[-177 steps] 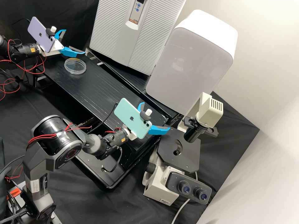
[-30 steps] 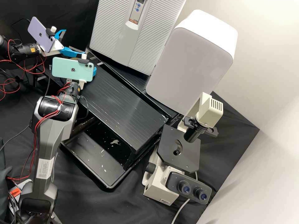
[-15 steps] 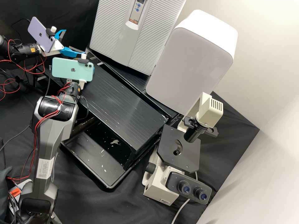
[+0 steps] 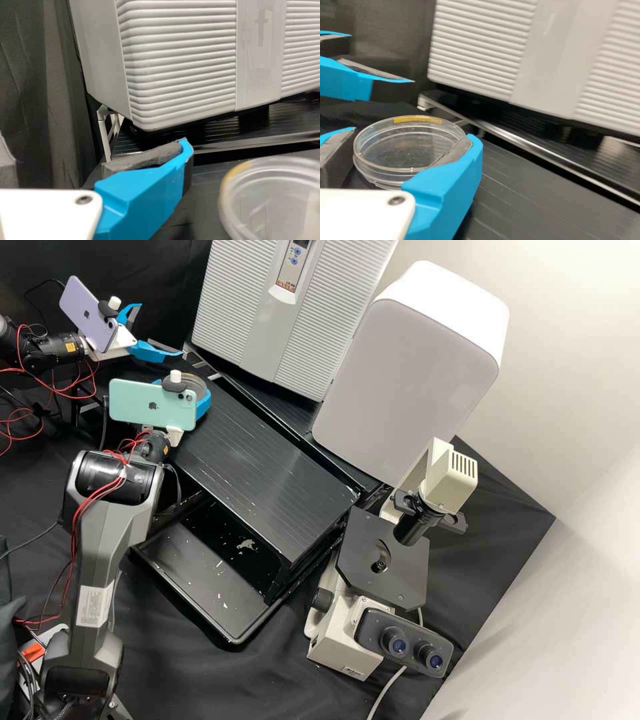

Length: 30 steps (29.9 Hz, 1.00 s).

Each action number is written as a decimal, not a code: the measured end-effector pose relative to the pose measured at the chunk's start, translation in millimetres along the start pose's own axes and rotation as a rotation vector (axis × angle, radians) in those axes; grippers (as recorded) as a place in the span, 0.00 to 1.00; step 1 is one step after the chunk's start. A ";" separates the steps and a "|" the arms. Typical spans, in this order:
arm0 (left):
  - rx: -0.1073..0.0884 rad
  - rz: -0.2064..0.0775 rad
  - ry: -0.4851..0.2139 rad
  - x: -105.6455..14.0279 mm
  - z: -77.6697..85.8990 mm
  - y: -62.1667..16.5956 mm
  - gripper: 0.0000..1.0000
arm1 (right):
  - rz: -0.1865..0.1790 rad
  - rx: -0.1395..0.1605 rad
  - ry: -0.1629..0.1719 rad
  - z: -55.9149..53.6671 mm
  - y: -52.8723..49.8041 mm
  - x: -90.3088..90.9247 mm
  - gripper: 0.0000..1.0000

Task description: Slide the petri dish to the right

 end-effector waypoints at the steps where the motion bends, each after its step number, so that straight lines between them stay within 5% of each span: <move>1: 0.000 0.000 0.000 0.0 0.0 0.0 1.00 | 0.008 -0.001 -0.004 1.4 0.4 -3.1 0.00; 18: 0.000 0.000 0.000 0.0 0.0 0.0 1.00 | 0.061 -0.031 -0.036 25.7 0.7 -67.8 0.00; 25: 0.000 0.000 0.000 0.0 0.0 0.0 1.00 | 0.133 -0.041 -0.106 53.7 8.2 -94.0 0.00; 30: 0.000 0.000 0.000 0.0 0.0 0.0 1.00 | 0.216 -0.024 -0.182 82.5 17.9 -108.3 0.00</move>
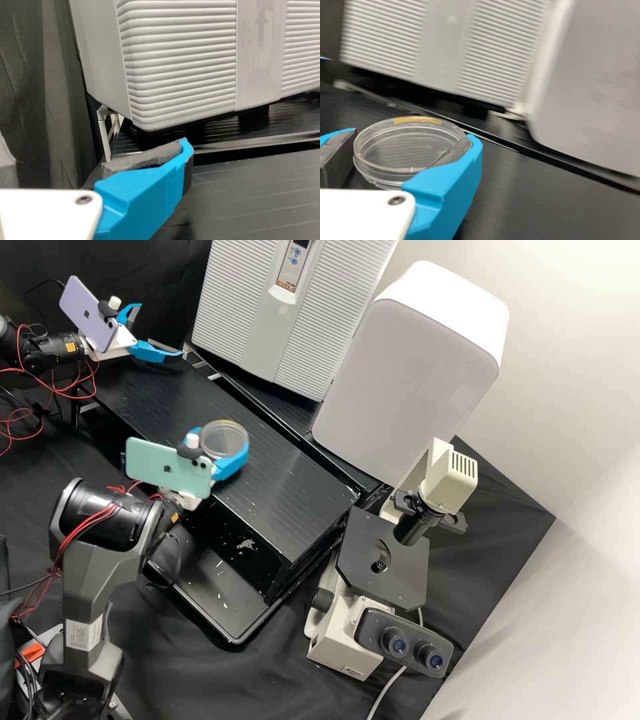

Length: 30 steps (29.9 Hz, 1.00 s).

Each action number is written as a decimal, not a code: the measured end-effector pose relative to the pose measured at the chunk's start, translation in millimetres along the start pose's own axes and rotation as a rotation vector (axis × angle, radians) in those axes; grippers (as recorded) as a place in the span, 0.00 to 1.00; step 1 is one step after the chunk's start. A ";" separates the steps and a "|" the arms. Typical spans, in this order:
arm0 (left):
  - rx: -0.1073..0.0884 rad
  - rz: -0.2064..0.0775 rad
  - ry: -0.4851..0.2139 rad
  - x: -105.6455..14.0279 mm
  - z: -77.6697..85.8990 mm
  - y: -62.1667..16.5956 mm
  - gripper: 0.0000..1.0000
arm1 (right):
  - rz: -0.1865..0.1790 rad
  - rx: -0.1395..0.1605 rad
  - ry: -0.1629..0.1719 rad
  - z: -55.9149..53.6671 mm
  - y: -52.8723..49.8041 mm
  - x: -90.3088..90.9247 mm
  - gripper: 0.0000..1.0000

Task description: Slide the petri dish to the right

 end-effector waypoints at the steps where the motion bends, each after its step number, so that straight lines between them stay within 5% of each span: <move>1: 0.000 0.000 0.000 0.0 0.0 0.0 1.00 | 0.024 0.014 -0.026 9.4 2.6 -1.3 0.00; 9: 0.000 0.000 0.000 0.0 0.0 0.0 1.00 | 0.072 0.049 -0.054 41.8 13.8 -6.7 0.00; 12: 0.000 0.000 0.000 0.0 0.0 0.0 1.00 | 0.066 0.043 -0.033 46.5 15.9 -7.6 0.00; 21: 0.000 0.000 0.000 0.0 0.0 0.0 1.00 | 0.047 0.097 -0.034 55.9 15.2 -8.8 0.00; 30: 0.000 0.000 0.000 0.0 0.0 0.0 1.00 | 0.017 0.088 0.003 64.9 19.7 -10.2 0.00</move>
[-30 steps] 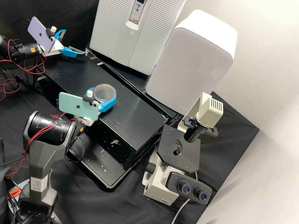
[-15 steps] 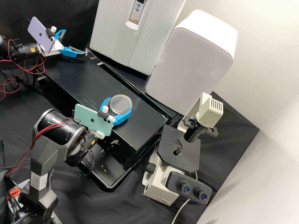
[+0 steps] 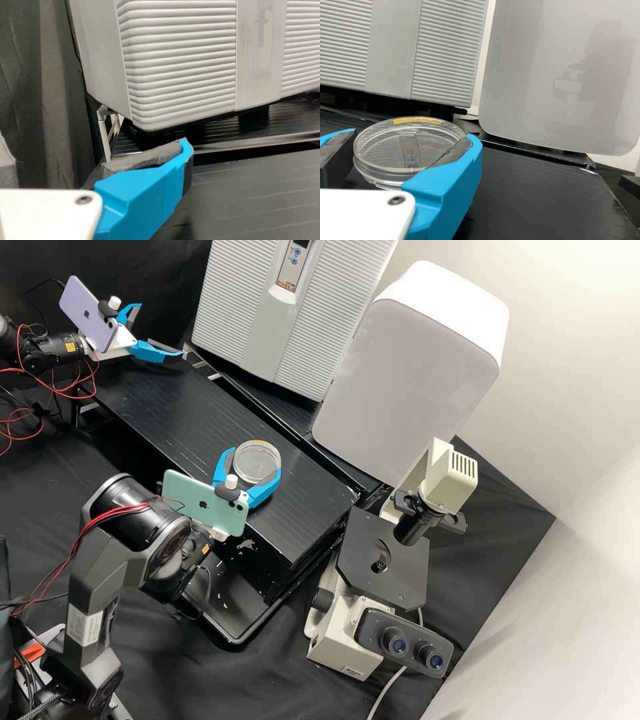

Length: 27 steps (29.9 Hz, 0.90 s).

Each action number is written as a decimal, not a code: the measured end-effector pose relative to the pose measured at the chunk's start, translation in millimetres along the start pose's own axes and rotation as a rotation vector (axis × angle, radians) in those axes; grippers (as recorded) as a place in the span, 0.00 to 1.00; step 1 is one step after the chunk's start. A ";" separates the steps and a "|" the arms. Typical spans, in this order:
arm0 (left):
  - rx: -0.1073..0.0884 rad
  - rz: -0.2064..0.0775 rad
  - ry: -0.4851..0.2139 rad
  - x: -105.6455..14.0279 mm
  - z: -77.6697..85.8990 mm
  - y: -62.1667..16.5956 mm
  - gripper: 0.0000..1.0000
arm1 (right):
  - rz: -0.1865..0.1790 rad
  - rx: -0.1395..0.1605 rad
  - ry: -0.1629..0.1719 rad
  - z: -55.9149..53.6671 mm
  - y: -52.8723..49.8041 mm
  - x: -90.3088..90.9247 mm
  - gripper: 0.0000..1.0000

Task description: Slide the petri dish to the right

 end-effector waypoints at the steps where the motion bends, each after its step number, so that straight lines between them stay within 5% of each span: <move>1: 0.000 0.000 0.000 0.0 0.0 0.0 1.00 | 0.002 -0.001 -0.004 1.3 0.8 -0.3 0.00; 10: 0.000 0.000 0.000 0.0 0.0 0.0 1.00 | 0.006 -0.008 -0.014 6.8 4.9 -4.1 0.00; 11: 0.000 0.000 0.000 0.0 0.0 0.0 1.00 | 0.007 -0.008 -0.016 7.0 5.3 -4.6 1.00; 27: 0.000 0.000 0.000 0.0 0.0 0.0 1.00 | 0.009 -0.007 -0.022 8.2 5.7 -5.3 1.00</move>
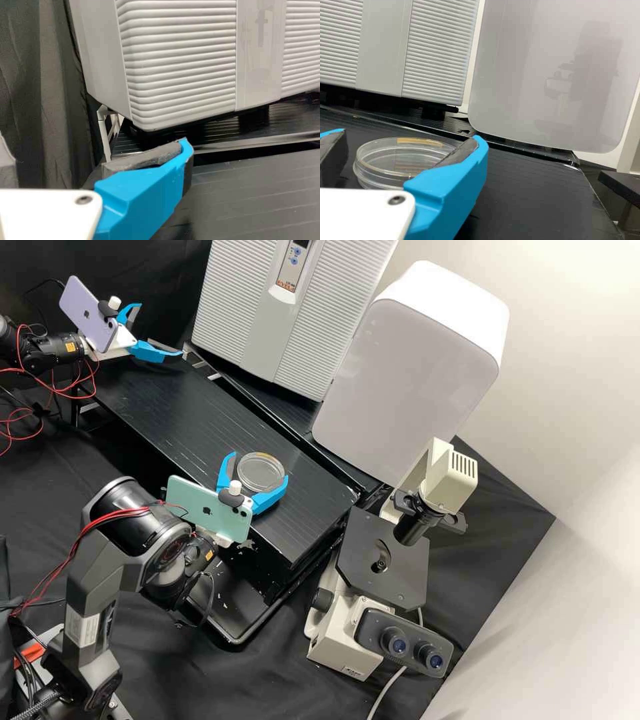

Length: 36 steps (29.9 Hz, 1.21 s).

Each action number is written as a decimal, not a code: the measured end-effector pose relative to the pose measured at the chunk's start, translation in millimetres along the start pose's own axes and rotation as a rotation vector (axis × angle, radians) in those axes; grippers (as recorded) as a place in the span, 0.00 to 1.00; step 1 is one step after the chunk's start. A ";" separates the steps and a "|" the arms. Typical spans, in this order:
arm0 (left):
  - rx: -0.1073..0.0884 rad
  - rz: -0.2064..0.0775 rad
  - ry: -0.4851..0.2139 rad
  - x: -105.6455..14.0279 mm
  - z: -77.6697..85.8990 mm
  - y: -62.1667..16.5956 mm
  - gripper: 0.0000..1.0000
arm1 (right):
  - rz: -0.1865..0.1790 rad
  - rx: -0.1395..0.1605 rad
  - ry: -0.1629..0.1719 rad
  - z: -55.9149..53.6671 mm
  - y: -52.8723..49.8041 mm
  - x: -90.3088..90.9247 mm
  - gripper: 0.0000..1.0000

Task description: Slide the petri dish to the right

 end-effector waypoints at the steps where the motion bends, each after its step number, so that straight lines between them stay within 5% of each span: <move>1: 0.000 0.000 0.000 0.0 0.0 0.0 1.00 | 0.000 0.000 0.000 0.0 0.0 0.0 1.00; 15: 0.000 0.000 0.000 0.0 0.0 0.0 1.00 | 0.013 0.016 -0.011 4.8 5.6 -4.8 1.00; 17: 0.000 0.000 0.000 0.0 0.0 0.0 1.00 | 0.040 0.024 -0.037 8.3 11.0 -10.2 1.00; 22: 0.000 0.000 0.000 0.0 0.0 0.0 1.00 | 0.102 0.071 -0.175 21.6 29.2 -28.5 1.00; 27: 0.000 0.000 0.000 0.0 0.0 0.0 1.00 | 0.168 0.067 -0.221 20.3 48.5 -45.9 1.00; 31: 0.000 0.000 0.000 0.0 0.0 0.0 1.00 | 0.192 0.057 -0.220 15.0 55.1 -54.4 1.00; 36: 0.000 0.000 0.000 0.0 0.0 0.0 1.00 | 0.185 0.042 -0.162 3.5 54.7 -54.1 1.00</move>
